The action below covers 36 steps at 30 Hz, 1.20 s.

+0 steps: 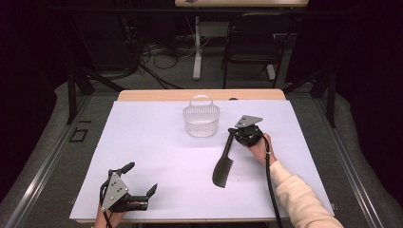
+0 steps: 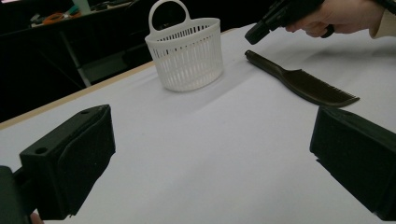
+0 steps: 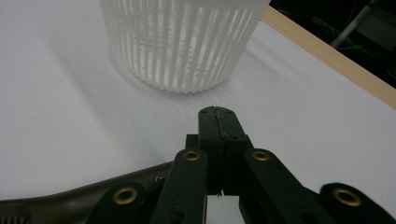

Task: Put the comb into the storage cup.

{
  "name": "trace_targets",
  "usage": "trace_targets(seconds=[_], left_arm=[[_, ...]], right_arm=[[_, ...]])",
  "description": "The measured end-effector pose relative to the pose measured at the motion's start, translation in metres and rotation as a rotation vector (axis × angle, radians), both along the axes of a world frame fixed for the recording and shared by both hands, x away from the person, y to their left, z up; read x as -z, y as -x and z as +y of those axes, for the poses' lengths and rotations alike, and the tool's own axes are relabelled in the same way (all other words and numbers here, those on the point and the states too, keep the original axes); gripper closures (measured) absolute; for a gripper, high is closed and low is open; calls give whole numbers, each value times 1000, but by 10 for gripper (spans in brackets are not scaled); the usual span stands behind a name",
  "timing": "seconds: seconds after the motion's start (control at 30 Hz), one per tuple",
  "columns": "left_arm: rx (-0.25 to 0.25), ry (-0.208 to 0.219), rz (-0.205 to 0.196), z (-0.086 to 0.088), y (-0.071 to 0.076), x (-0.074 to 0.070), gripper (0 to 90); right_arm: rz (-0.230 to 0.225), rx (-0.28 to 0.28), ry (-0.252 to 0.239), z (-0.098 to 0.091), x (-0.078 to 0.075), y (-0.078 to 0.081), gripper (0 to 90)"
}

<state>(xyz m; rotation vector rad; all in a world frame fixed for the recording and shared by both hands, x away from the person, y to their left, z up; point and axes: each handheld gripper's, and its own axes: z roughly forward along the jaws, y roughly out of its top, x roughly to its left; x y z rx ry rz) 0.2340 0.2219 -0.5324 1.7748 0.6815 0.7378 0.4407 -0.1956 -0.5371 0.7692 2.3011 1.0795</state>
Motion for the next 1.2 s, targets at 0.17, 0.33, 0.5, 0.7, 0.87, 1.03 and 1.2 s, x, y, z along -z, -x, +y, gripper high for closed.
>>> trace_targets(seconds=[0.17,0.33,0.5,0.7,0.87,1.03,1.2], left_arm=[[0,-1,0,0,0,0,1],[-1,0,0,0,0,0,1],[3,-5,0,-1,0,1,1],[0,-4,-2,0,0,0,1],[3,-11,-5,-1,0,0,1],[3,-9,-7,-1,0,0,1],[3,-11,-14,0,0,-1,1]], right_arm=[[-4,1,19,4,4,-4,900],[-4,-1,45,9,8,-6,900],[0,4,60,10,11,-9,900],[18,8,85,11,14,-10,900],[20,12,99,10,15,-10,900],[37,14,113,9,15,-10,900],[65,23,130,6,16,-10,900]])
